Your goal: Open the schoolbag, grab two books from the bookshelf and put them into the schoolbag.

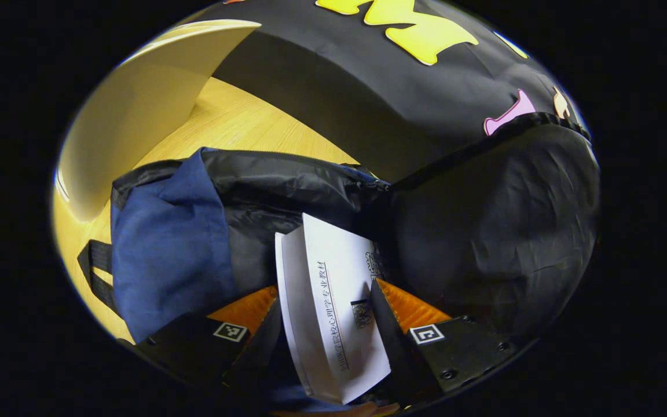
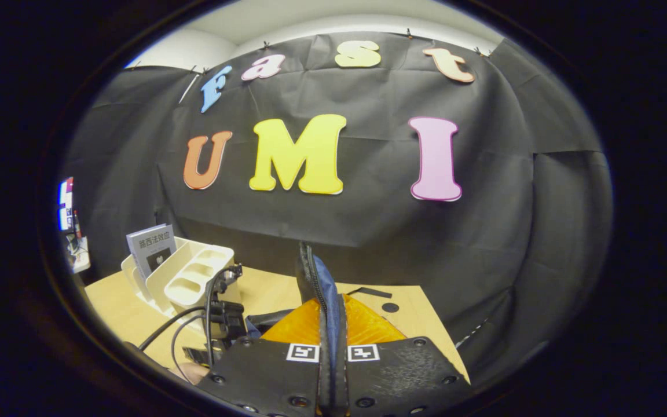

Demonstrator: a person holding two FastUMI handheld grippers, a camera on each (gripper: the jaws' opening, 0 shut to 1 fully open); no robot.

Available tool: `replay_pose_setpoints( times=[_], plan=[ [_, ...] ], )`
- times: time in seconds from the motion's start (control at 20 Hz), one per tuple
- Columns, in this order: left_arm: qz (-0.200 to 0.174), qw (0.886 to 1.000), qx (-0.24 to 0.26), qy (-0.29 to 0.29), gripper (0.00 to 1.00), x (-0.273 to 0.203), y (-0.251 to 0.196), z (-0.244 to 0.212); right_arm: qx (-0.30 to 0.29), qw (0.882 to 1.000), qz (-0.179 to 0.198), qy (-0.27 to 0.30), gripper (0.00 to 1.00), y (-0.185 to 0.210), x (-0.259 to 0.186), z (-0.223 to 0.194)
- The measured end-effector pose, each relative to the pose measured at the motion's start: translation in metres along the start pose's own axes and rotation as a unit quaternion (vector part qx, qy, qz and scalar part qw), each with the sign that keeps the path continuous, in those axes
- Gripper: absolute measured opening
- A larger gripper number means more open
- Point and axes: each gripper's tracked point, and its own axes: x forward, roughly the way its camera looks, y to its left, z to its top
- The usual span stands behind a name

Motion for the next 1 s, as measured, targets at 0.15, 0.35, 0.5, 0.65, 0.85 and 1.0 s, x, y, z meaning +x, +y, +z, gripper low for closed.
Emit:
replay_pose_setpoints(
  times=[0.15,0.35,0.5,0.65,0.85,1.0],
  plan=[
    [0.035,0.997,0.061,-0.022,0.88,-0.014,0.013,0.019,0.003,1.000,-0.006,0.004,0.03,-0.008,-0.002,-0.005],
    [0.046,0.990,0.131,-0.027,0.88,-0.047,0.014,0.027,0.003,1.000,-0.021,0.013,0.03,-0.017,-0.001,-0.012],
    [0.050,0.982,0.175,-0.044,0.88,-0.074,0.014,0.036,0.012,1.000,-0.016,0.018,0.04,-0.016,-0.001,-0.017],
    [0.056,0.976,0.200,-0.063,0.88,-0.106,0.017,0.049,0.015,0.999,-0.014,0.028,0.03,-0.014,0.002,-0.025],
    [0.083,0.962,0.233,-0.112,0.88,-0.151,0.027,0.082,0.025,0.999,-0.014,0.036,0.02,-0.014,0.001,-0.032],
    [0.107,0.950,0.253,-0.146,0.88,-0.184,0.037,0.106,0.024,0.999,-0.021,0.037,0.03,-0.014,0.003,-0.033]
  ],
)
